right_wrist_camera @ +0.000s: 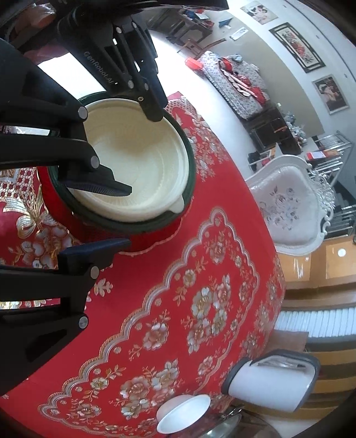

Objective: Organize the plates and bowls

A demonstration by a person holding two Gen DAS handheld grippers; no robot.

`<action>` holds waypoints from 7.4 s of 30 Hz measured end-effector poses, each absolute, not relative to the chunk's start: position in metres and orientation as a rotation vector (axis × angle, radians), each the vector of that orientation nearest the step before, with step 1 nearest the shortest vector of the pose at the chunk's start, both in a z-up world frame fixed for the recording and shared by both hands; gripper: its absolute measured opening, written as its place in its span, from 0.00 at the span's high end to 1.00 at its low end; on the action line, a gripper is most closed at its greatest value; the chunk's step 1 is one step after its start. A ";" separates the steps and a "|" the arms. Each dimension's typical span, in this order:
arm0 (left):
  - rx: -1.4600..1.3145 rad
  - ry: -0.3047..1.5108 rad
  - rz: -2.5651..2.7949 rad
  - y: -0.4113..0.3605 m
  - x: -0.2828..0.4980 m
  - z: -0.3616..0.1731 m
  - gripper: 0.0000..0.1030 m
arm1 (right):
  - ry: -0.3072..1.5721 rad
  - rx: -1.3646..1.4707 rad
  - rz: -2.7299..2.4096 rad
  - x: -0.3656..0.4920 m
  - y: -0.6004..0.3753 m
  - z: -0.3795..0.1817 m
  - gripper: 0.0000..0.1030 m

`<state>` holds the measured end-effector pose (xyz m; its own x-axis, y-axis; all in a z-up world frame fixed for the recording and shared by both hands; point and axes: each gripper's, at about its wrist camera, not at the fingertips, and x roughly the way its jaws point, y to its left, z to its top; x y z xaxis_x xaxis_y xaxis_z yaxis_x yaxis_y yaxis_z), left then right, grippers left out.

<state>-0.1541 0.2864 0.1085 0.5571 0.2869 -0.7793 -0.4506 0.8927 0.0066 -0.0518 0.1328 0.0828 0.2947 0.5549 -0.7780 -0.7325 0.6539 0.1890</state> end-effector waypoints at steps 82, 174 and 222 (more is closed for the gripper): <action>-0.227 1.098 0.073 0.064 0.196 0.038 0.84 | 0.982 0.212 0.414 0.206 -0.122 0.032 0.85; -0.328 0.965 0.373 0.296 -0.177 0.090 0.82 | 0.979 -0.284 0.926 -0.070 0.153 0.069 0.78; -0.198 0.671 0.457 0.276 -0.168 0.122 0.77 | 0.770 -0.216 0.748 -0.073 0.129 0.090 0.49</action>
<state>-0.1684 0.2756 0.1218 0.6887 0.3434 -0.6385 -0.4685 0.8829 -0.0305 -0.0730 0.1289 0.0895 0.4791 0.5320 -0.6982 -0.6821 0.7263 0.0854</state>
